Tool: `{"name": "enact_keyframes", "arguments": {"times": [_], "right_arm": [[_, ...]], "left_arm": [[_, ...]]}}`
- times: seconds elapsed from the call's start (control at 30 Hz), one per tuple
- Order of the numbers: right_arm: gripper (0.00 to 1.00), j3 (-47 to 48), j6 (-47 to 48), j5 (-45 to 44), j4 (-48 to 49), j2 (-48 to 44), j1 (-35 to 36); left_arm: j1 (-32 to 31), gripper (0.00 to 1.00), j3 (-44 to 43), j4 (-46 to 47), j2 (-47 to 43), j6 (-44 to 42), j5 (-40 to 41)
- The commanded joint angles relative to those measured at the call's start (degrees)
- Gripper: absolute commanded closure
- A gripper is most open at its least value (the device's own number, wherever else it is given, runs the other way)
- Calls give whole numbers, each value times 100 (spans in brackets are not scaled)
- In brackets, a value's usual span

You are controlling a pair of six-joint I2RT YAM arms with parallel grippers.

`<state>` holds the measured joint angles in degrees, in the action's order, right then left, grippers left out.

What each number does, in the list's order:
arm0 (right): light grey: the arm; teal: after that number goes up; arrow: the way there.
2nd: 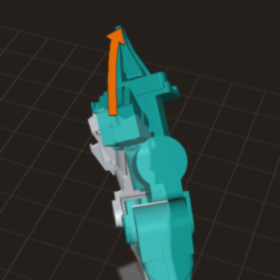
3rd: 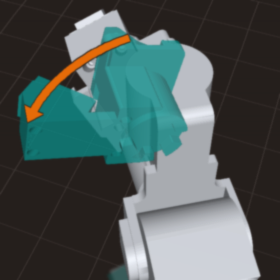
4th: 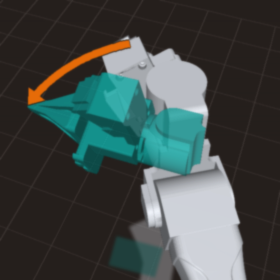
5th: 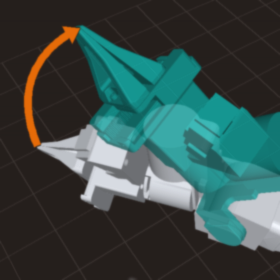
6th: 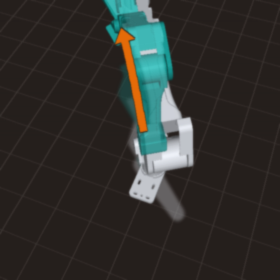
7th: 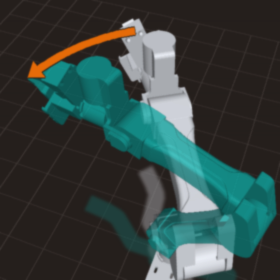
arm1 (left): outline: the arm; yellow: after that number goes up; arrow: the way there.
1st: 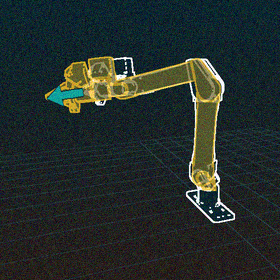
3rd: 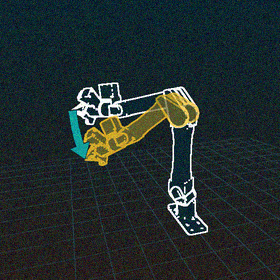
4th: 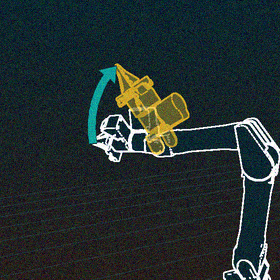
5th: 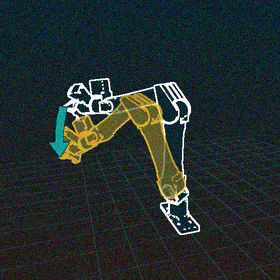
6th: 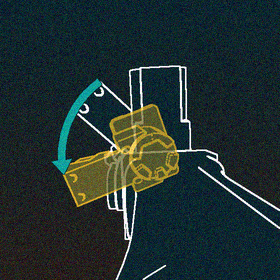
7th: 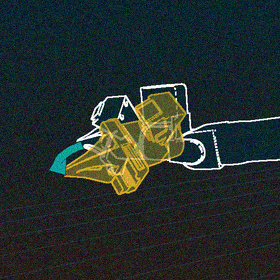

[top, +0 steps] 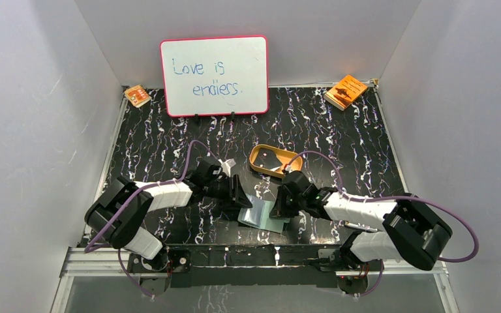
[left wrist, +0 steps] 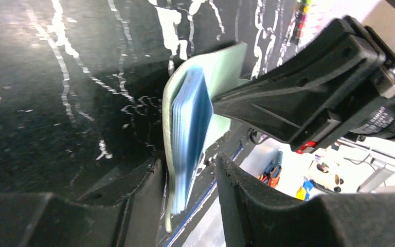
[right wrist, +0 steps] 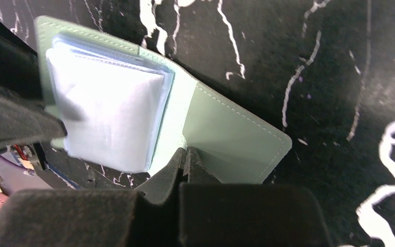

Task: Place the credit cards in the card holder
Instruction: Open the card holder at the center of the board.

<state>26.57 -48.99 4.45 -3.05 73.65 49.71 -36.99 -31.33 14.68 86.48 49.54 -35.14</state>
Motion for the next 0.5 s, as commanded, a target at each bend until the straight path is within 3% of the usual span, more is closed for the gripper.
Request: {"name": "enact_keyframes", "arguments": {"times": [0.0,0.23,0.4,0.47], "right_arm": [[100,-241,201,-481,-51,431,30],[100,-248,219,-480,10,416,24],[100,-281,221,-297,100,336,25],[100,-292,217,-282,118,302,27]], "left_arm": [[-156,62,-16,510,-49,202,-647],[-220,63,-77,692,-114,245,-814],[-238,73,-86,714,-510,324,-781],[-238,84,-53,661,-599,325,-713]]}}
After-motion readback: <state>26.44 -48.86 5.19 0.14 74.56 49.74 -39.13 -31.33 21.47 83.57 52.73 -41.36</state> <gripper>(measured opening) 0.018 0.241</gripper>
